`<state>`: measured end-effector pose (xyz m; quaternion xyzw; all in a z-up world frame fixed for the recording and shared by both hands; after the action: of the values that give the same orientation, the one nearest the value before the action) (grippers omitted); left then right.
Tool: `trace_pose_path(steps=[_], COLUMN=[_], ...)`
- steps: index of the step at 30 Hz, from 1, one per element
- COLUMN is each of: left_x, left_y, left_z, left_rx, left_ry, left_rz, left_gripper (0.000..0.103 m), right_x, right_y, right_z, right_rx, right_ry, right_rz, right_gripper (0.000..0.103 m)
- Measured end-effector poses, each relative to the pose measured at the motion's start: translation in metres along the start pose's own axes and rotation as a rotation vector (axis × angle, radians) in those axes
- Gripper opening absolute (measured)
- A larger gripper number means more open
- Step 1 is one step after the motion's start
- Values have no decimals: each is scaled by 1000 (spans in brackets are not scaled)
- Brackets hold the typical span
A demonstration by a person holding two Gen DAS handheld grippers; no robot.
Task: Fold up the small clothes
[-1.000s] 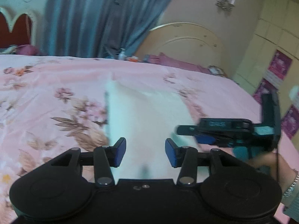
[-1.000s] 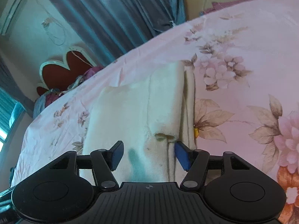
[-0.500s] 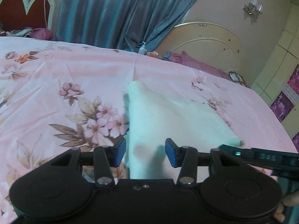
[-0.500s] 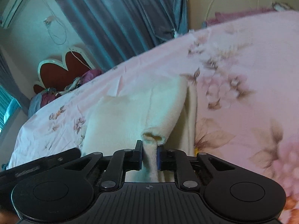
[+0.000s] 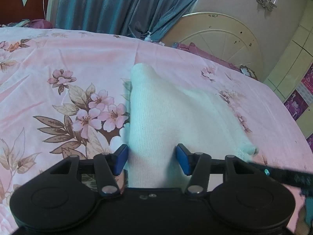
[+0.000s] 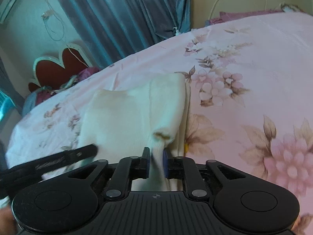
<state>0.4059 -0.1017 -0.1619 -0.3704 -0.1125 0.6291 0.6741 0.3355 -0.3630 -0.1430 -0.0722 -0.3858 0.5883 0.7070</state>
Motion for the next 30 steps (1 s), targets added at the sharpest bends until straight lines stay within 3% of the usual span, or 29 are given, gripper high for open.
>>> trace_pose_path(steps=[9, 16, 17, 18, 20, 23, 26, 28, 30], left_x=[-4, -5, -5, -5, -5, -6, -7, -7, -8], left_y=[2, 3, 3, 4, 4, 4, 4, 4, 4], left_z=[-1, 0, 0, 0, -1, -1, -1, -1, -1], left_rx=[-5, -1, 0, -1, -3, -3, -2, -3, -3], left_ry=[-12, -19, -19, -21, -21, -27, -31, -33, -36], left_rz=[-22, -28, -27, -27, -26, -26, -26, -26, -26], left_gripper=[53, 53, 53, 53, 53, 53, 53, 53, 53], right_x=[6, 8, 8, 8, 7, 11, 15, 16, 17], right_y=[50, 55, 56, 58, 61, 63, 61, 63, 64], right_z=[23, 27, 30, 32, 33, 29, 30, 27, 24], right_rx=[69, 64, 61, 59, 65, 66, 59, 80, 95], right_ry=[-8, 13, 21, 32, 20, 25, 39, 46, 56], right_rz=[20, 34, 38, 39, 36, 53, 77, 97, 111], right_gripper=[17, 20, 28, 45, 51, 35, 35, 12, 8])
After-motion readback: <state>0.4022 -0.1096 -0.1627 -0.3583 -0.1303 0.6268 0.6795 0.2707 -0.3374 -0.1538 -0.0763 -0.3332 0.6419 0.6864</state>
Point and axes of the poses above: each gripper's, at about its wrist camera, not at the fingertips, and z roughly against the way its jaws point, x to its left, y to its underside, the point moved 3 cm from there along -z, roughly the way its jaws point
